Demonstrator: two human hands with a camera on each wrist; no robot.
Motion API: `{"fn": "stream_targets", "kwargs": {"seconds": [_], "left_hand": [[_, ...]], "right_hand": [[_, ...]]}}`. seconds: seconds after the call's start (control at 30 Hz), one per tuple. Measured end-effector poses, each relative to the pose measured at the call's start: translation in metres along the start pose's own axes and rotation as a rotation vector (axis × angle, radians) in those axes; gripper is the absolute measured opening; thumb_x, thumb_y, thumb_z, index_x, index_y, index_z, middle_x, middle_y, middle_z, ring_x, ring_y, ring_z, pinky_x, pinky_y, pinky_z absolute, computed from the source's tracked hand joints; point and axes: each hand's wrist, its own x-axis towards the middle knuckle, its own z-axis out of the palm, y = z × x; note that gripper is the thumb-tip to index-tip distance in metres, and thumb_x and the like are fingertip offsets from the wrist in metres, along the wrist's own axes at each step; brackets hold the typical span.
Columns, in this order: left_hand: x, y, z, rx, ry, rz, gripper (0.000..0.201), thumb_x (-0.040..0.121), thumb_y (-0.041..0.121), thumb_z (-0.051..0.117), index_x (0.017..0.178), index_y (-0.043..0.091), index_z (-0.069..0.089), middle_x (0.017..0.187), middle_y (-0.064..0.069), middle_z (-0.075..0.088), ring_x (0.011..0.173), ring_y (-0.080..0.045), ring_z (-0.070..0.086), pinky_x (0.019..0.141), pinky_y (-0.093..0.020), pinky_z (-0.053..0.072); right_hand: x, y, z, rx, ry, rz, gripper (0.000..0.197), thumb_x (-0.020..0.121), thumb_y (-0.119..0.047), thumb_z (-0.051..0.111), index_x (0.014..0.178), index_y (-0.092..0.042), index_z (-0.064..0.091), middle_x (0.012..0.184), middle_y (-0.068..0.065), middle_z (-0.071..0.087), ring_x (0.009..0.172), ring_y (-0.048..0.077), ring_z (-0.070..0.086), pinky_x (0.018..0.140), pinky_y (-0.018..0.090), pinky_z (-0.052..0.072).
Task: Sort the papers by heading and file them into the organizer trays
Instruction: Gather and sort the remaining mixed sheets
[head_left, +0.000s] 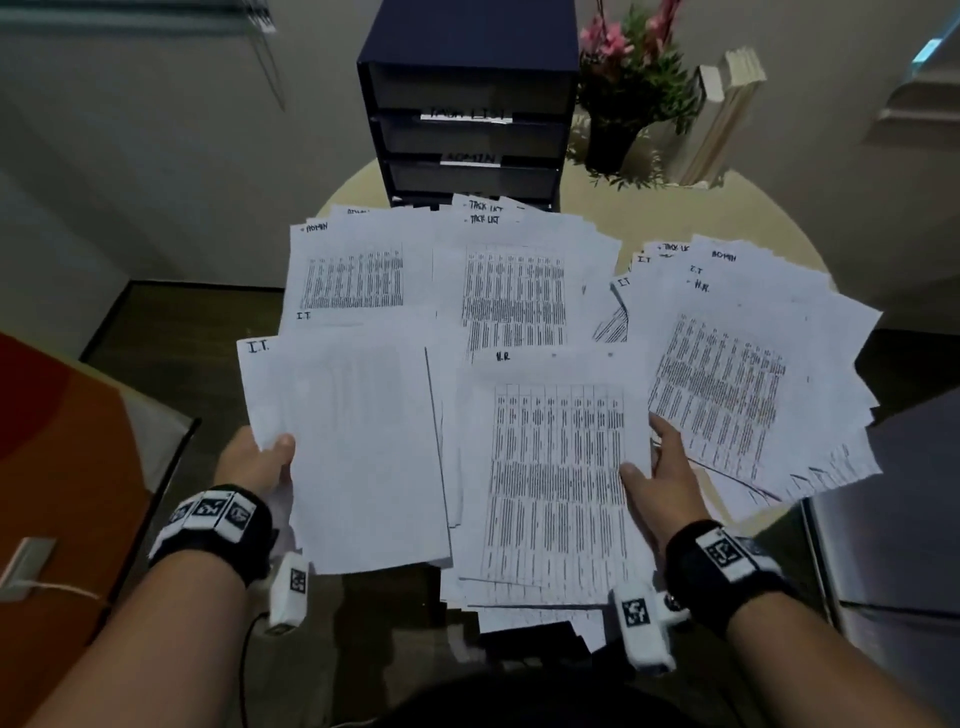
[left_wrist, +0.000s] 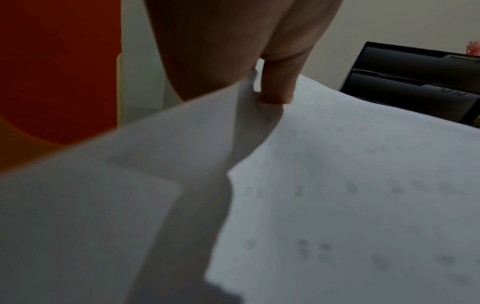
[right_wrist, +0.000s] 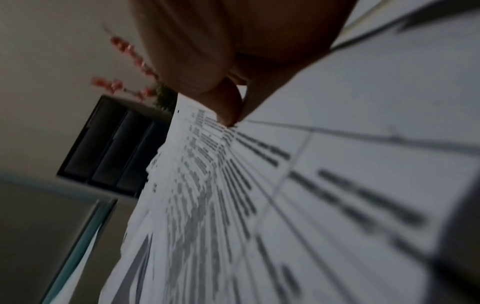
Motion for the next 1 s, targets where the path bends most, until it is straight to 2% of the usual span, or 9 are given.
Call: {"fn": "stream_targets", "kwargs": {"seconds": [0.1, 0.2, 0.27, 0.37, 0.43, 0.5, 0.63, 0.77, 1.0], "left_hand": [[-0.001, -0.003, 0.001, 0.004, -0.021, -0.009, 0.034, 0.096, 0.013, 0.059, 0.128, 0.003, 0.057, 0.128, -0.015, 0.060, 0.116, -0.034, 0.057, 0.093, -0.039, 0.042], [-0.003, -0.001, 0.010, -0.157, -0.092, -0.007, 0.025, 0.090, 0.011, 0.065, 0.115, 0.014, 0.062, 0.122, -0.009, 0.066, 0.109, -0.032, 0.062, 0.100, -0.048, 0.046], [-0.007, 0.005, 0.020, -0.372, -0.169, -0.023, 0.029, 0.088, 0.008, 0.063, 0.114, 0.020, 0.064, 0.119, -0.009, 0.069, 0.108, -0.032, 0.065, 0.101, -0.053, 0.046], [-0.028, 0.040, 0.034, -0.557, -0.260, 0.012, 0.035, 0.095, -0.006, 0.051, 0.126, 0.009, 0.056, 0.121, -0.015, 0.067, 0.109, -0.032, 0.065, 0.099, -0.047, 0.048], [-0.035, 0.059, 0.045, -0.586, -0.324, 0.054, 0.037, 0.095, -0.009, 0.048, 0.130, 0.004, 0.052, 0.121, -0.017, 0.066, 0.110, -0.033, 0.065, 0.098, -0.046, 0.050], [-0.039, 0.071, 0.050, -0.579, -0.374, 0.108, 0.037, 0.095, -0.005, 0.052, 0.130, 0.006, 0.052, 0.121, -0.015, 0.067, 0.111, -0.031, 0.066, 0.097, -0.045, 0.051], [-0.036, 0.076, 0.052, -0.404, -0.386, 0.159, 0.040, 0.092, -0.008, 0.055, 0.126, 0.011, 0.046, 0.072, 0.008, 0.069, 0.059, -0.009, 0.063, 0.056, -0.022, 0.050], [-0.023, 0.067, 0.038, -0.173, -0.208, 0.203, 0.039, 0.091, -0.006, 0.057, 0.122, 0.016, 0.048, 0.089, -0.003, 0.069, 0.071, -0.010, 0.063, 0.056, -0.012, 0.046], [0.029, 0.056, -0.006, 0.065, 0.028, 0.173, 0.058, 0.092, -0.001, 0.058, 0.141, 0.027, 0.041, 0.129, -0.006, 0.059, 0.119, -0.025, 0.055, 0.099, -0.035, 0.043]], "right_hand": [[-0.012, -0.004, 0.020, -0.325, 0.073, -0.032, 0.087, 0.087, 0.011, 0.047, 0.154, -0.035, 0.015, 0.157, 0.001, 0.024, 0.135, 0.027, 0.038, 0.101, 0.035, 0.039], [-0.011, -0.017, 0.036, -0.762, 0.118, -0.132, 0.102, 0.079, 0.005, 0.055, 0.156, -0.028, -0.004, 0.162, -0.007, -0.008, 0.147, 0.025, 0.006, 0.118, 0.049, 0.014], [-0.006, -0.031, 0.047, -0.689, -0.147, -0.177, 0.093, 0.090, -0.025, 0.060, 0.156, -0.030, -0.005, 0.162, -0.011, -0.006, 0.149, 0.018, -0.001, 0.120, 0.048, 0.003], [-0.003, -0.059, 0.070, -0.226, -0.529, -0.046, 0.092, 0.085, -0.061, 0.057, 0.157, -0.029, 0.008, 0.159, -0.006, 0.023, 0.148, 0.013, 0.020, 0.121, 0.039, 0.019], [0.001, -0.080, 0.083, -0.117, -0.526, -0.010, 0.077, 0.094, -0.040, 0.061, 0.154, -0.021, 0.017, 0.131, 0.000, 0.057, 0.130, 0.011, 0.047, 0.109, 0.032, 0.033], [0.009, -0.093, 0.095, 0.021, -0.467, -0.023, 0.058, 0.095, -0.008, 0.058, 0.145, -0.013, 0.029, 0.084, 0.006, 0.059, 0.086, 0.015, 0.062, 0.090, 0.032, 0.047], [0.028, -0.109, 0.112, 0.260, -0.190, -0.041, 0.037, 0.094, 0.006, 0.041, 0.123, -0.017, 0.047, 0.091, 0.004, 0.052, 0.065, 0.022, 0.055, 0.053, 0.030, 0.043], [0.052, -0.108, 0.132, -0.259, -0.185, -0.342, 0.028, 0.092, -0.005, 0.047, 0.106, -0.028, 0.056, 0.114, 0.000, 0.065, 0.103, 0.016, 0.066, 0.096, 0.035, 0.051], [0.040, -0.083, 0.168, -1.096, -0.511, -0.737, 0.034, 0.094, -0.022, 0.048, 0.127, -0.028, 0.054, 0.138, -0.005, 0.047, 0.133, 0.024, 0.036, 0.107, 0.051, 0.031]]}}
